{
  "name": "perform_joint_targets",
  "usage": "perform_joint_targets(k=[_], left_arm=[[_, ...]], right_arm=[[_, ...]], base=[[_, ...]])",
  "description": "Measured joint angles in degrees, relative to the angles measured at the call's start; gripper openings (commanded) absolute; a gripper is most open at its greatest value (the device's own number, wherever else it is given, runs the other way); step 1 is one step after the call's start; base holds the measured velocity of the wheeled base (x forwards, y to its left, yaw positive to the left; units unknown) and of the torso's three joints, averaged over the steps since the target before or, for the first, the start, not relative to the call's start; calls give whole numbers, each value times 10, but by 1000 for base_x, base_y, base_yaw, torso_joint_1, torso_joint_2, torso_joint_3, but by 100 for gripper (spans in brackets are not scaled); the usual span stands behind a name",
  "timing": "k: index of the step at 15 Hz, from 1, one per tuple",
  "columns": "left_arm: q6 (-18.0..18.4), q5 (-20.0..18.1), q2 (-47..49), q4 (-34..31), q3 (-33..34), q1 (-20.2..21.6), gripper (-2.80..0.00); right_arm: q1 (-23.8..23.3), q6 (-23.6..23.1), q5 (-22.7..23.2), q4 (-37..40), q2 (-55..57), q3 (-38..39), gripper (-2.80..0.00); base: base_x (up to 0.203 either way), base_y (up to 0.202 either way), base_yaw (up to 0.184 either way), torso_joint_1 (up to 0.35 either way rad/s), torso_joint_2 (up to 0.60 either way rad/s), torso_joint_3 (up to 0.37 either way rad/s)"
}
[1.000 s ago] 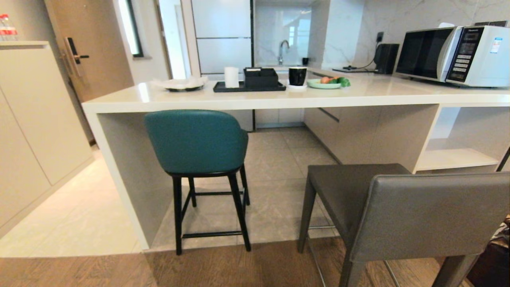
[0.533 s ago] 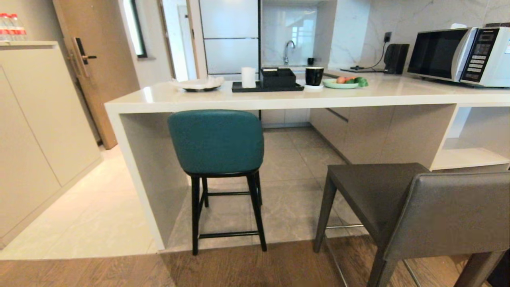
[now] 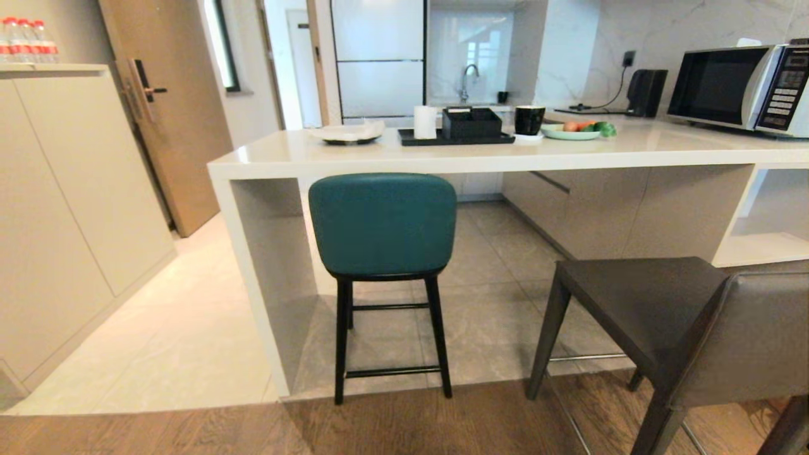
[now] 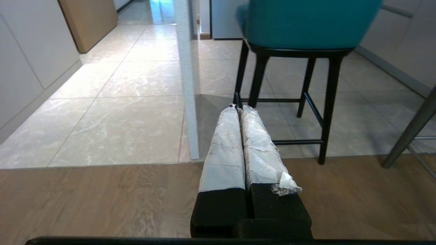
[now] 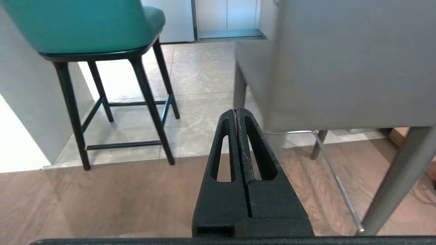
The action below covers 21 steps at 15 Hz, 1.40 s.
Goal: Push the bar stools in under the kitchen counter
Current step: Pull the blue chair out from under the dining table
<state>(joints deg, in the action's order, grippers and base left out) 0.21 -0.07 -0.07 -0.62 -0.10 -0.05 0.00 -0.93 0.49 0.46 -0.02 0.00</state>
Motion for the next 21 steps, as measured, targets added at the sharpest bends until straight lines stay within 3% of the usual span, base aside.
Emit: perform_joint_targets(k=[8, 21], left_arm=[[0, 0, 0, 0, 0, 0, -280], [0, 0, 0, 0, 0, 0, -280]], right_arm=[[0, 0, 0, 0, 0, 0, -280], [0, 0, 0, 0, 0, 0, -280]], base=[[11, 11, 0, 0, 1, 1], [193, 0, 1, 2, 0, 1]])
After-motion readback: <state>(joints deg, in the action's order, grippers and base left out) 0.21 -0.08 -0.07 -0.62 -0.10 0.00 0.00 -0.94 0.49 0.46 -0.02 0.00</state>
